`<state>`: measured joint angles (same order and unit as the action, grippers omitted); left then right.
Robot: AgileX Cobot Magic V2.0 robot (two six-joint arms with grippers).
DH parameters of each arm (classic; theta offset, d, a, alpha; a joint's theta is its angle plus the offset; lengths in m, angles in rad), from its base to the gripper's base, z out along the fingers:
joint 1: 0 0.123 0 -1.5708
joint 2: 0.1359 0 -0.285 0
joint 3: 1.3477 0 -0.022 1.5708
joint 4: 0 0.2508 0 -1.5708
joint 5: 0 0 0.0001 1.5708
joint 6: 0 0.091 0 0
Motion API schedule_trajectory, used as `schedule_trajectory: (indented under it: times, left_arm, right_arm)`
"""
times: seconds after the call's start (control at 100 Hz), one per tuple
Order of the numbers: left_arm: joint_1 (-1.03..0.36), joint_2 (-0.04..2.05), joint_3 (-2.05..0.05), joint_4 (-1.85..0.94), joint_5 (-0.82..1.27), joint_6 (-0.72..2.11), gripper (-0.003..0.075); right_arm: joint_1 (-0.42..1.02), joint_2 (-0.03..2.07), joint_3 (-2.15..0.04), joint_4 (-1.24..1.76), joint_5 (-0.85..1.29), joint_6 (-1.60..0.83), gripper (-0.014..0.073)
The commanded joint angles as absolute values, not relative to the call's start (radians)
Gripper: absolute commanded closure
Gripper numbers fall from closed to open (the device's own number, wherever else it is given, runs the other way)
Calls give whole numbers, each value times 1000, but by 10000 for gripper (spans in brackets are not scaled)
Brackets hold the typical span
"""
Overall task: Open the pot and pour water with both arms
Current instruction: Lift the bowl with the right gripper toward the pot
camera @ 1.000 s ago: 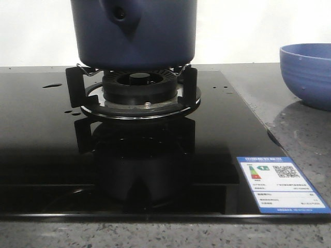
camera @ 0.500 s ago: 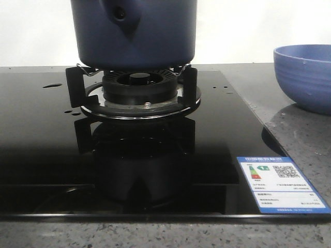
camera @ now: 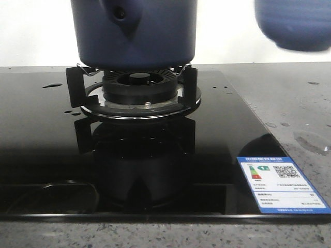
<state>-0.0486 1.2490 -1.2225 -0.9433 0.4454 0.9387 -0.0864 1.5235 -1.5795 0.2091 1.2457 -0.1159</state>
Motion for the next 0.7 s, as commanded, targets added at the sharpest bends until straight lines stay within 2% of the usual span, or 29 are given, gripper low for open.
schedule_trajectory:
  times: [0.0, 0.36, 0.69]
  left_arm:
    - [-44, 1210, -1255, -982, 394, 940, 363]
    - [-44, 1210, -1255, -982, 394, 940, 363]
    - [-44, 1210, -1255, -982, 393, 940, 363]
  right_arm:
    - [-43, 1488, -1697, 251, 1231, -95, 648]
    - [182, 1624, -2068, 258, 1285, -28, 648]
    - [339, 1757, -2149, 283, 1121, -19, 648]
